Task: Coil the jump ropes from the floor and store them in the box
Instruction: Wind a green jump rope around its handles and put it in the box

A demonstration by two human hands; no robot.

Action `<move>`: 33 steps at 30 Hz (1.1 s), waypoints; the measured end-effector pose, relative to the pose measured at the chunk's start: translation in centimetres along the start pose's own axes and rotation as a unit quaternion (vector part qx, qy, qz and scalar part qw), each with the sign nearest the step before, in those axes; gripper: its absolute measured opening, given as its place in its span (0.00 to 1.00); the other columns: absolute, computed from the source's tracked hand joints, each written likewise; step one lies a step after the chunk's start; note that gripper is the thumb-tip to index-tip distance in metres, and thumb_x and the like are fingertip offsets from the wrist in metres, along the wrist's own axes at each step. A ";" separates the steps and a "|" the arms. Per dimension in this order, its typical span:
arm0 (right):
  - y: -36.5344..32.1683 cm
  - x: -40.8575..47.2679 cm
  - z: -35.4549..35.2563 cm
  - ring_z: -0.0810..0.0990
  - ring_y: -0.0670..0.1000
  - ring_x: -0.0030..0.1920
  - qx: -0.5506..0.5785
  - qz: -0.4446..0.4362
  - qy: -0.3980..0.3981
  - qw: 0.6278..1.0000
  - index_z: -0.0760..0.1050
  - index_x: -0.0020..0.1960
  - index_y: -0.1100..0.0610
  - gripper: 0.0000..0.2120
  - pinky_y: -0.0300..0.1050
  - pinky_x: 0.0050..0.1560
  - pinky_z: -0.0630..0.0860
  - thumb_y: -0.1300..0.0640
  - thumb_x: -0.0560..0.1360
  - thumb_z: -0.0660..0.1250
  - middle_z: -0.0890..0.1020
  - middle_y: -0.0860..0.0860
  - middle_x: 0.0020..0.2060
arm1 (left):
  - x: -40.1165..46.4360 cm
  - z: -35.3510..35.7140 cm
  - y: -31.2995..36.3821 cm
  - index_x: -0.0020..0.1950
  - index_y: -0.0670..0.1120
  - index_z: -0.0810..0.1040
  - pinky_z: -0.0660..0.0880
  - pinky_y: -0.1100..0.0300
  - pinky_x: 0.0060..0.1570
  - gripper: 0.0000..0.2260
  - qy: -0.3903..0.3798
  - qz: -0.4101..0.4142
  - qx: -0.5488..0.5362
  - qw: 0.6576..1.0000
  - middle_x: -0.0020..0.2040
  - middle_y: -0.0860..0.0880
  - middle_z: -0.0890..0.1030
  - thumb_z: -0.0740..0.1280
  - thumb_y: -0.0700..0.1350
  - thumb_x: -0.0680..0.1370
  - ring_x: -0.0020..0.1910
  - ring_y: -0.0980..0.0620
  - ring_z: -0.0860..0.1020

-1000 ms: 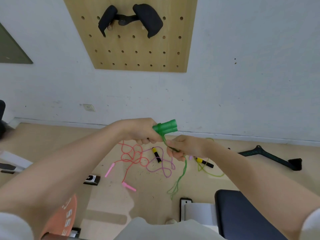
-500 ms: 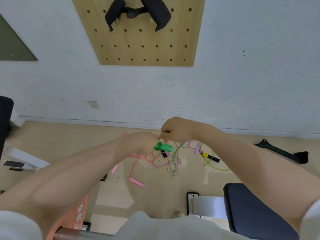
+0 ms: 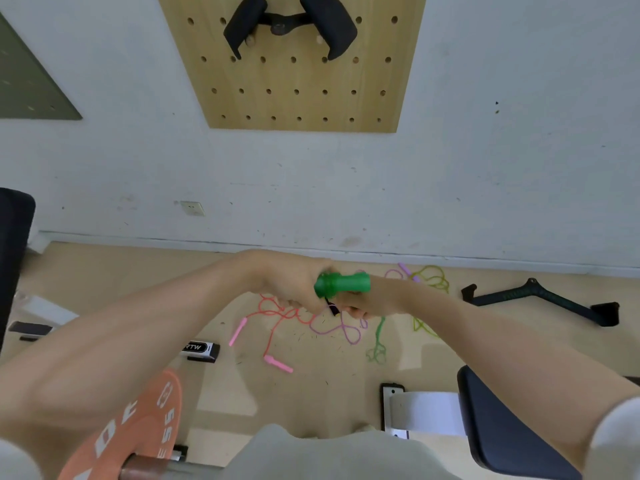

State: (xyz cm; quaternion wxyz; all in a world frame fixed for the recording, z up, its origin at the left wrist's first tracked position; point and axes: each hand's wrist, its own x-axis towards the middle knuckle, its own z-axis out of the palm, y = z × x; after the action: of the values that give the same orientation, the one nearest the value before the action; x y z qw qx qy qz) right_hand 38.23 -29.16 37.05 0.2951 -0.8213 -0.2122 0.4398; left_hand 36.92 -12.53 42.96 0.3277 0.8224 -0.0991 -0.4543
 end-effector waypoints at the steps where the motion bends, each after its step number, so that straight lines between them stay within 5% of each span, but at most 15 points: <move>1: -0.3 0.2 -0.3 0.67 0.48 0.30 -0.090 -0.004 0.022 0.996 0.68 0.36 0.55 0.12 0.39 0.32 0.63 0.58 0.79 0.58 0.72 0.50 0.31 | -0.2 0.2 -0.1 0.58 0.50 0.68 0.61 0.64 0.23 0.18 -0.005 -0.002 0.025 1.000 0.36 0.49 0.69 0.65 0.33 0.73 0.27 0.54 0.65; 4: -2.0 0.8 -1.3 0.72 0.52 0.42 -0.275 -0.009 0.094 0.957 0.71 0.41 0.57 0.11 0.43 0.39 0.67 0.55 0.79 0.57 0.75 0.54 0.41 | -0.5 0.6 -0.6 0.63 0.45 0.66 0.67 0.60 0.32 0.21 0.018 -0.028 0.184 0.982 0.41 0.49 0.72 0.68 0.40 0.73 0.35 0.51 0.70; 8: -5.2 0.8 -1.8 0.72 0.55 0.40 -0.368 -0.023 0.168 0.914 0.68 0.35 0.57 0.15 0.40 0.31 0.63 0.50 0.77 0.57 0.69 0.49 0.32 | -0.1 1.8 -2.3 0.60 0.40 0.65 0.62 0.61 0.28 0.17 0.025 -0.090 0.333 0.938 0.36 0.49 0.68 0.66 0.43 0.75 0.32 0.53 0.67; 12: -7.8 0.6 -0.1 0.72 0.55 0.37 -0.359 -0.049 0.166 0.917 0.65 0.29 0.55 0.14 0.38 0.29 0.61 0.55 0.72 0.61 0.68 0.50 0.29 | 1.3 2.0 -4.8 0.51 0.39 0.70 0.61 0.60 0.28 0.09 0.028 -0.107 0.242 0.964 0.32 0.48 0.66 0.66 0.40 0.73 0.28 0.52 0.64; 18: -8.0 -0.1 2.0 0.64 0.50 0.28 -0.061 -0.013 -0.018 0.998 0.67 0.31 0.55 0.16 0.40 0.30 0.61 0.55 0.77 0.58 0.68 0.50 0.26 | 0.2 -0.2 -6.8 0.35 0.46 0.70 0.54 0.65 0.24 0.09 0.005 -0.081 -0.044 0.996 0.30 0.48 0.67 0.66 0.36 0.73 0.24 0.55 0.58; 22: -6.0 1.1 4.0 0.65 0.49 0.27 0.034 -0.012 -0.056 0.998 0.73 0.38 0.53 0.17 0.36 0.30 0.66 0.50 0.81 0.53 0.69 0.49 0.26 | -1.4 -1.7 -7.0 0.42 0.47 0.65 0.53 0.66 0.21 0.12 0.022 -0.046 -0.128 0.990 0.28 0.49 0.62 0.63 0.30 0.73 0.23 0.57 0.57; 26: -5.3 2.1 5.2 0.61 0.44 0.25 0.078 0.001 -0.066 0.995 0.70 0.37 0.54 0.18 0.34 0.28 0.60 0.49 0.81 0.53 0.64 0.47 0.27 | -3.8 -0.9 -5.3 0.54 0.46 0.70 0.56 0.66 0.22 0.15 -0.053 -0.010 -0.035 0.998 0.39 0.43 0.73 0.67 0.32 0.71 0.25 0.55 0.60; 29: -5.8 1.7 4.7 0.63 0.41 0.23 0.021 0.002 -0.038 0.999 0.65 0.33 0.53 0.16 0.34 0.29 0.60 0.57 0.80 0.57 0.67 0.44 0.25 | -4.4 -0.2 -4.4 0.65 0.47 0.66 0.64 0.64 0.24 0.25 -0.040 -0.008 0.022 0.999 0.42 0.46 0.73 0.72 0.39 0.72 0.27 0.54 0.66; 31: -5.8 1.5 3.5 0.70 0.44 0.29 -0.063 -0.023 0.026 0.997 0.72 0.36 0.58 0.12 0.35 0.31 0.63 0.63 0.78 0.59 0.76 0.48 0.30 | -4.3 -0.2 -4.2 0.70 0.50 0.61 0.77 0.57 0.40 0.34 -0.002 -0.007 0.121 0.993 0.49 0.49 0.76 0.74 0.49 0.70 0.40 0.49 0.77; 33: -5.8 1.4 2.5 0.72 0.50 0.38 -0.137 -0.024 0.075 0.987 0.75 0.43 0.63 0.11 0.40 0.36 0.66 0.58 0.79 0.59 0.78 0.56 0.38 | -3.7 0.2 -4.3 0.70 0.47 0.59 0.76 0.52 0.51 0.36 0.019 -0.028 0.246 0.969 0.53 0.48 0.76 0.73 0.55 0.69 0.49 0.47 0.77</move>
State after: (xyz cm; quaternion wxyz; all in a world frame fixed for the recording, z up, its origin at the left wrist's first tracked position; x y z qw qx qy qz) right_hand 36.37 -23.31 38.98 0.2055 -0.8794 -0.2673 0.3361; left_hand 34.05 -7.64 42.72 0.1041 0.8889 -0.1786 -0.4088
